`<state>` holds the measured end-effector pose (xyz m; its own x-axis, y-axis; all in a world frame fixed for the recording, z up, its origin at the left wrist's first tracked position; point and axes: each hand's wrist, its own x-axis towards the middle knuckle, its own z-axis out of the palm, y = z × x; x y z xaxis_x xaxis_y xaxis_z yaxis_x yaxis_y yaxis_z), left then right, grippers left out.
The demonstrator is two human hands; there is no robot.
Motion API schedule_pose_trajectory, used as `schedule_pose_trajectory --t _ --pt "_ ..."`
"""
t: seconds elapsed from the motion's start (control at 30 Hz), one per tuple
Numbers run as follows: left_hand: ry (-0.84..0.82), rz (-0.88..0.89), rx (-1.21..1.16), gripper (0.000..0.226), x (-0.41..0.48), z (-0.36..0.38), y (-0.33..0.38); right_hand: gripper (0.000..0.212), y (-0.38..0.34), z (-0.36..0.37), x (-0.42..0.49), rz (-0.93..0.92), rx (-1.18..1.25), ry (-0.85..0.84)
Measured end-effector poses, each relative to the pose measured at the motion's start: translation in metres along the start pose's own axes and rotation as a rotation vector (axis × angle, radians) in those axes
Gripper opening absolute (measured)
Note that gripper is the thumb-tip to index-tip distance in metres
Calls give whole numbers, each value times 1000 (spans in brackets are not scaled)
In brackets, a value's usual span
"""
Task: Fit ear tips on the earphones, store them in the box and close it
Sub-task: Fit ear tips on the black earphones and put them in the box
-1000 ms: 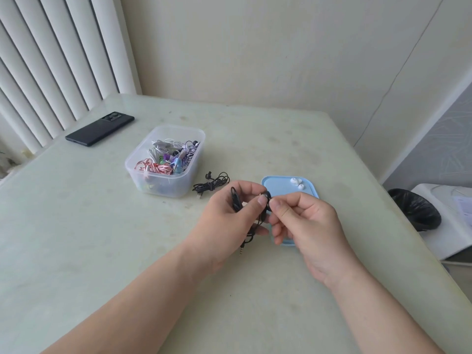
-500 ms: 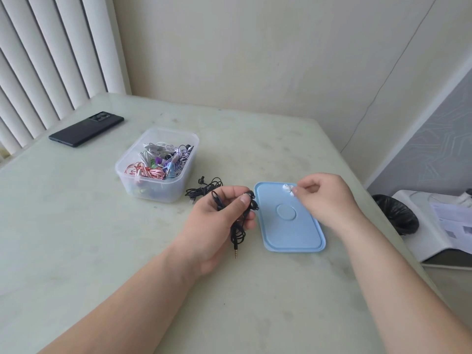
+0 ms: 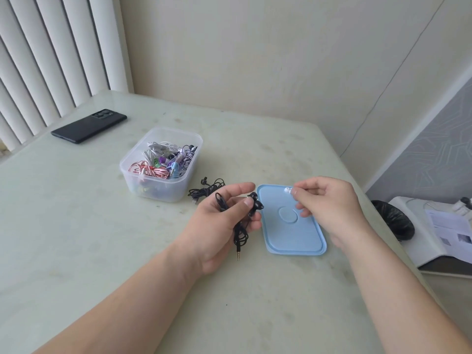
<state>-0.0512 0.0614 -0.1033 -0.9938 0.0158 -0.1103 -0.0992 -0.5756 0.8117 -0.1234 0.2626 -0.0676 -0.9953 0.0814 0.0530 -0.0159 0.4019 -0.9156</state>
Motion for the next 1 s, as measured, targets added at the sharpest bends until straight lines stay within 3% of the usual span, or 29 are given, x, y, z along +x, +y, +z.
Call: schedule_pose_trajectory --t 0.1,0.23,0.47,0.6,0.77,1.0 --pt "-15 -4 71 21 -1 1 1 10 -5 13 -29 97 342 -108" --pt "-39 -6 122 17 -3 2 1 11 3 30 -48 105 478 -159" --pt "-61 10 157 21 -1 2 -4 14 17 32 -45 46 541 -223" --pt "-33 12 194 12 0 3 -9 11 19 34 -44 59 580 -241" --pt "-24 1 162 15 -1 3 -7 26 20 32 -45 17 577 -256" --pt "-33 -23 176 15 -3 4 -7 21 21 32 -48 -6 592 -272"
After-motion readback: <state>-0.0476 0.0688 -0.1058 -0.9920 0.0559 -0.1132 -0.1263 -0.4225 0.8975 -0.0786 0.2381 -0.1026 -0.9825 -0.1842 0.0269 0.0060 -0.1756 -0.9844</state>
